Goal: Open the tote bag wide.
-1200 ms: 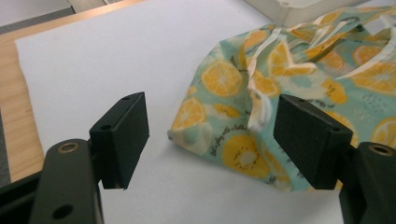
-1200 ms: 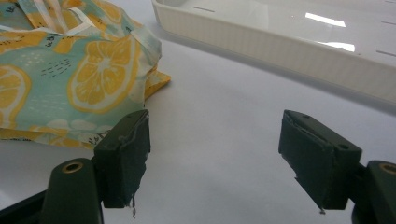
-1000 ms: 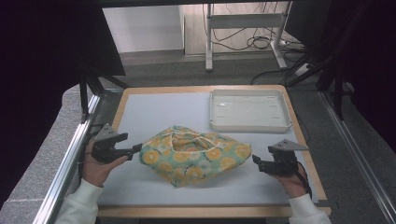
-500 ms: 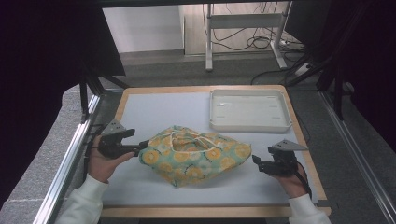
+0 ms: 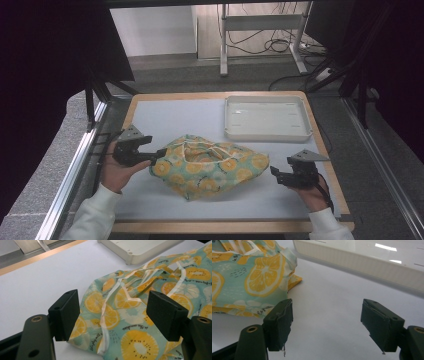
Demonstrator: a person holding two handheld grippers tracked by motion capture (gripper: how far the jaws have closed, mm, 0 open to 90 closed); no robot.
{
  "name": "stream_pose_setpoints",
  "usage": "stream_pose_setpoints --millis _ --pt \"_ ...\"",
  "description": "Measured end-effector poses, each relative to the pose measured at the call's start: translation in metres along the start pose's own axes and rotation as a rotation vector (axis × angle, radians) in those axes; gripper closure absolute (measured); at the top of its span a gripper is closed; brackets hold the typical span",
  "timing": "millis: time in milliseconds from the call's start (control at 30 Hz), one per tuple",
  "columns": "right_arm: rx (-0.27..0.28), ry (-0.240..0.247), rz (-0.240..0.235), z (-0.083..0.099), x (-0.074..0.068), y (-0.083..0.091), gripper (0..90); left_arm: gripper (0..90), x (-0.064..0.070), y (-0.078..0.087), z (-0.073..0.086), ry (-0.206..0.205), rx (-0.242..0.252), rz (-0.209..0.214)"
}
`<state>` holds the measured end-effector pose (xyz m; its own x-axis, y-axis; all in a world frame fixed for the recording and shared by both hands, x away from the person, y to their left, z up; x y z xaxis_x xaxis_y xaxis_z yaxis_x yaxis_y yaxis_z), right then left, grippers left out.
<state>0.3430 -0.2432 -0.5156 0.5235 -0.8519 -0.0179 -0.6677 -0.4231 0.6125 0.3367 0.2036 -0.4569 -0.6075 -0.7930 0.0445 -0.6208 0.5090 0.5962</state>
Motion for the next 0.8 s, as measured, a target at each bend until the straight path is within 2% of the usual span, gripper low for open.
stream_pose_setpoints --millis 367,800 --pt "-0.005 -0.009 0.011 0.001 0.001 -0.001 25.4 27.7 0.007 -0.01 -0.005 -0.009 -0.017 0.027" --pt "-0.009 -0.007 0.022 0.002 0.003 -0.002 25.2 30.3 0.015 -0.031 -0.005 -0.035 -0.076 0.052"
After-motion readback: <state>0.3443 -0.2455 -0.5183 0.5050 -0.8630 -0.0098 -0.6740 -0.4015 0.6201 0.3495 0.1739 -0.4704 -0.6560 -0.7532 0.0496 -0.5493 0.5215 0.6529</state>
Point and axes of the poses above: each handheld gripper's, and its own axes: y roughly backward along the jaws, z roughly out of its underside, x roughly to its right, the point moved 5 cm from there along -y, roughly forward along the jaws
